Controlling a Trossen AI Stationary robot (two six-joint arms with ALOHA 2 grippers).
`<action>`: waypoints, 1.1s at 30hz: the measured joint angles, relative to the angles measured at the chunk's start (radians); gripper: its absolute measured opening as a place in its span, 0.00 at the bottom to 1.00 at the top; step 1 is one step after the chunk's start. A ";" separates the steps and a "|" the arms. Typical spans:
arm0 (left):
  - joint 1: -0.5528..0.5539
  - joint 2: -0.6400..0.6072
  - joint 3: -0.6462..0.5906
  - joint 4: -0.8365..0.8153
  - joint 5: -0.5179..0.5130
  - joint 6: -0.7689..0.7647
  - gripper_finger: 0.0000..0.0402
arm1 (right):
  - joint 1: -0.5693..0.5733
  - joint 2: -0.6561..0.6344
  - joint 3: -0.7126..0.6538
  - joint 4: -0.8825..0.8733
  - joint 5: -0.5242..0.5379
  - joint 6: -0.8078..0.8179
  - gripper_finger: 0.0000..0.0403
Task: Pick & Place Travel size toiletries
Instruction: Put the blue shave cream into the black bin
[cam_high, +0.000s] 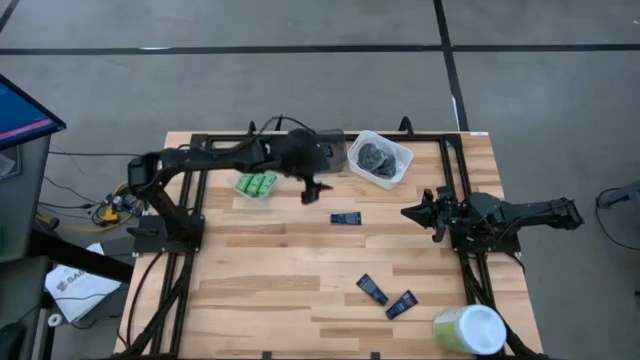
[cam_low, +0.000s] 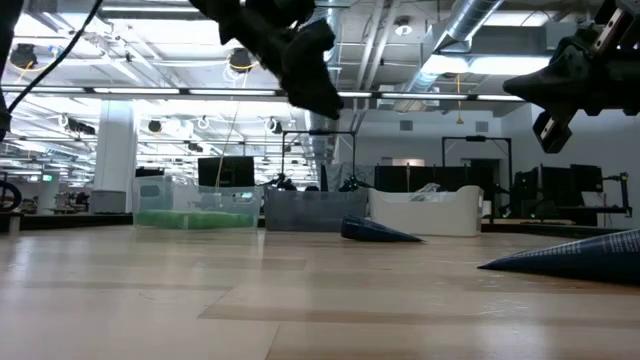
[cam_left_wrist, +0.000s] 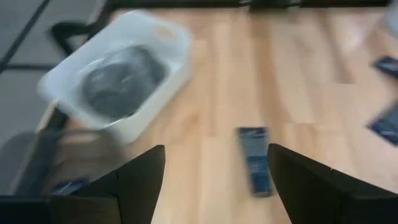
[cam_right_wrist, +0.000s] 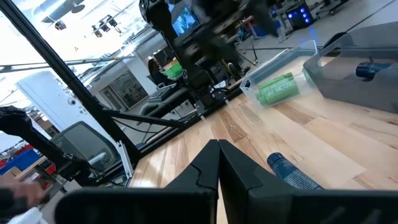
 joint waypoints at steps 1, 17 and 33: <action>-0.023 0.010 0.000 0.013 0.007 0.008 0.70 | 0.000 0.000 0.000 0.000 0.000 0.000 0.00; -0.165 0.289 -0.001 0.085 0.023 0.044 0.71 | 0.000 0.000 0.000 0.000 0.000 0.000 0.00; -0.176 0.373 -0.002 0.105 -0.039 -0.007 0.71 | 0.000 0.000 0.000 0.000 0.000 0.000 0.00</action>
